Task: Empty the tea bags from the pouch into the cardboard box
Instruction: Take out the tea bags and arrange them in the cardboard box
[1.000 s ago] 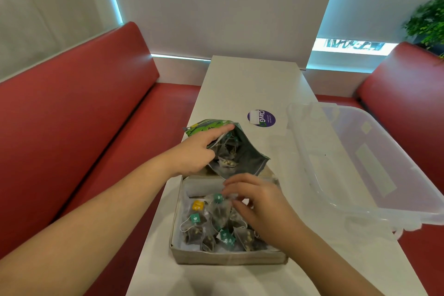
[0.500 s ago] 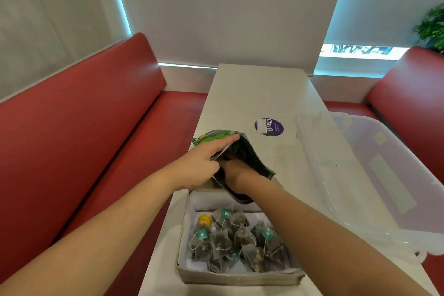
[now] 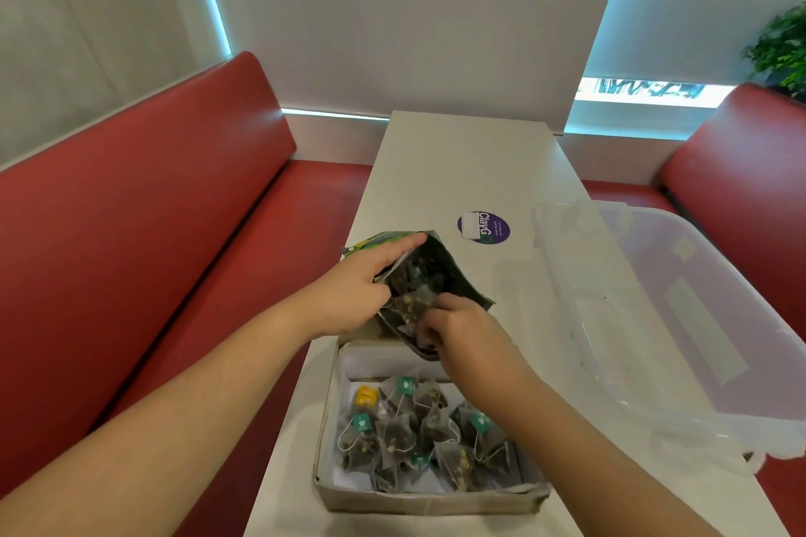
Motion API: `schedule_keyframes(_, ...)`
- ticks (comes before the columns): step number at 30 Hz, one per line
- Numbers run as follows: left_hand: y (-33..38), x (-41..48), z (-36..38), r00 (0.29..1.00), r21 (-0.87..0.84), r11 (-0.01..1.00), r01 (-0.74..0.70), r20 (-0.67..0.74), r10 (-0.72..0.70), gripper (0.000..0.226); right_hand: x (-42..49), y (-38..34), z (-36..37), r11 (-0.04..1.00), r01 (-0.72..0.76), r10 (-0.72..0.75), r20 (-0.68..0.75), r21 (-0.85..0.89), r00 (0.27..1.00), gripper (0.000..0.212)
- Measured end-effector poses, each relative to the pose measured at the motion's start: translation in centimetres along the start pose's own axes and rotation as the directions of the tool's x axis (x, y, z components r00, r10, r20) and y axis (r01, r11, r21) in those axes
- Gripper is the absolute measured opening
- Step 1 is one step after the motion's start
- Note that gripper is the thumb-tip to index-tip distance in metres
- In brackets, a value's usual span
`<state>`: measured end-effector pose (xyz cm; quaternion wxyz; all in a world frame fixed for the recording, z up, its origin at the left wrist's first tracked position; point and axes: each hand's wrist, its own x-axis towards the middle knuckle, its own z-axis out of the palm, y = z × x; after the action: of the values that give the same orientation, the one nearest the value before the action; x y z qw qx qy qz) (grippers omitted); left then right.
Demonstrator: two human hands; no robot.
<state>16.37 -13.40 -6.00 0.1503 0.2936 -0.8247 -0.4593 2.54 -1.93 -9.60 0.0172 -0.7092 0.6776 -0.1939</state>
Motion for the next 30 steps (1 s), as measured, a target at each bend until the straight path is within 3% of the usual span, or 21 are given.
schedule_keyframes(9,0.2,-0.1,0.7,1.0,0.016,1.0,0.003,0.012,-0.003,0.086,-5.7,0.2,-3.3,0.985,0.083,-0.061,-0.145,0.15,0.988,0.016)
schedule_keyframes(17,0.2,-0.2,0.7,1.0,0.006,1.0,0.023,0.016,-0.023,0.083,-7.6,1.4,-2.0,0.988,0.128,-0.132,0.054,0.082,0.99,0.03)
schedule_keyframes(21,0.3,-0.3,0.8,1.0,0.004,1.0,0.03,0.008,-0.03,0.082,-7.9,2.6,-0.6,0.997,0.081,-0.08,0.101,-0.015,0.992,0.036)
schedule_keyframes(23,0.3,-0.2,0.8,1.0,0.008,1.0,0.023,0.012,-0.023,0.082,-8.0,2.6,-0.6,0.998,0.048,-0.047,0.03,-0.031,0.998,0.036)
schedule_keyframes(27,0.1,0.0,0.8,0.999,0.001,1.0,0.024,0.034,-0.024,0.082,-8.4,2.2,-1.6,0.991,-0.023,0.049,-0.199,0.132,0.979,0.018)
schedule_keyframes(30,0.1,0.2,0.9,0.999,0.007,1.0,0.014,0.038,-0.015,0.083,-8.4,1.9,-2.1,0.97,-0.019,0.081,-0.25,0.244,0.965,0.013)
